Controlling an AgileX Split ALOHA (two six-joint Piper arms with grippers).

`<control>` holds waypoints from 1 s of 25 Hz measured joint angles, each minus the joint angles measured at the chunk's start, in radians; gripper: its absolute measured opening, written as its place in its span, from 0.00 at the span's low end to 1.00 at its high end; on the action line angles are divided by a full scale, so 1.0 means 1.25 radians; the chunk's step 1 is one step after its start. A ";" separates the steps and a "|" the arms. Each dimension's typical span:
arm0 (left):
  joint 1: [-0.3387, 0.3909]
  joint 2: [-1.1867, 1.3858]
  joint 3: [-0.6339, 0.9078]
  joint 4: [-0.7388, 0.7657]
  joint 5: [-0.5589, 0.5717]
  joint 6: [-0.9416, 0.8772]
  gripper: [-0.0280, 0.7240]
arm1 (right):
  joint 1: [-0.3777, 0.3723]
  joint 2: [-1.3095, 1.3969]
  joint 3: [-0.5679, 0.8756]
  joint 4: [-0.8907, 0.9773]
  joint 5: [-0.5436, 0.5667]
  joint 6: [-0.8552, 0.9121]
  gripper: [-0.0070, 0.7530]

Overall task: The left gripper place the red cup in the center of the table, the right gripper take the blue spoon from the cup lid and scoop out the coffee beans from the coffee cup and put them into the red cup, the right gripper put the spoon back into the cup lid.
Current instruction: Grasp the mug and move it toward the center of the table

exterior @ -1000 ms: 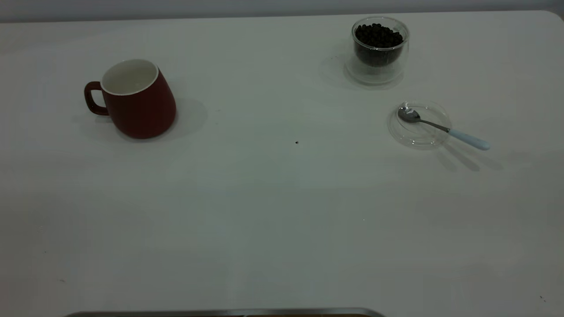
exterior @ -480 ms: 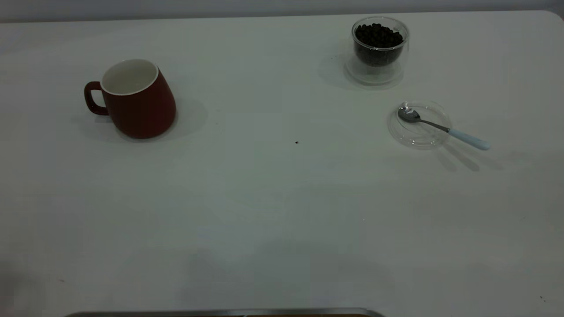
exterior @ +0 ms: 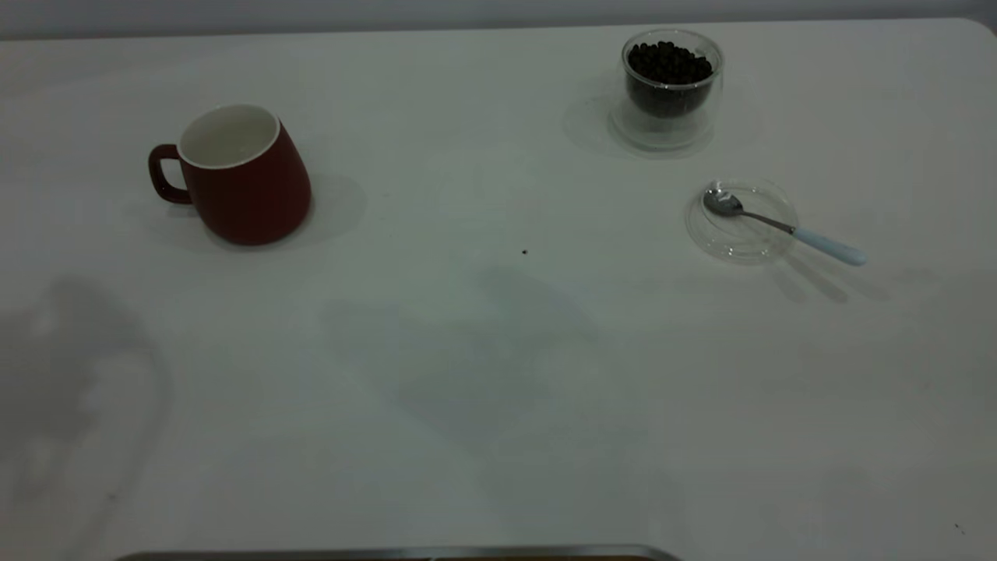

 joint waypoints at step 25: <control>-0.018 0.544 -0.048 0.148 -0.427 0.313 0.82 | 0.000 0.000 0.000 0.000 0.000 0.000 0.69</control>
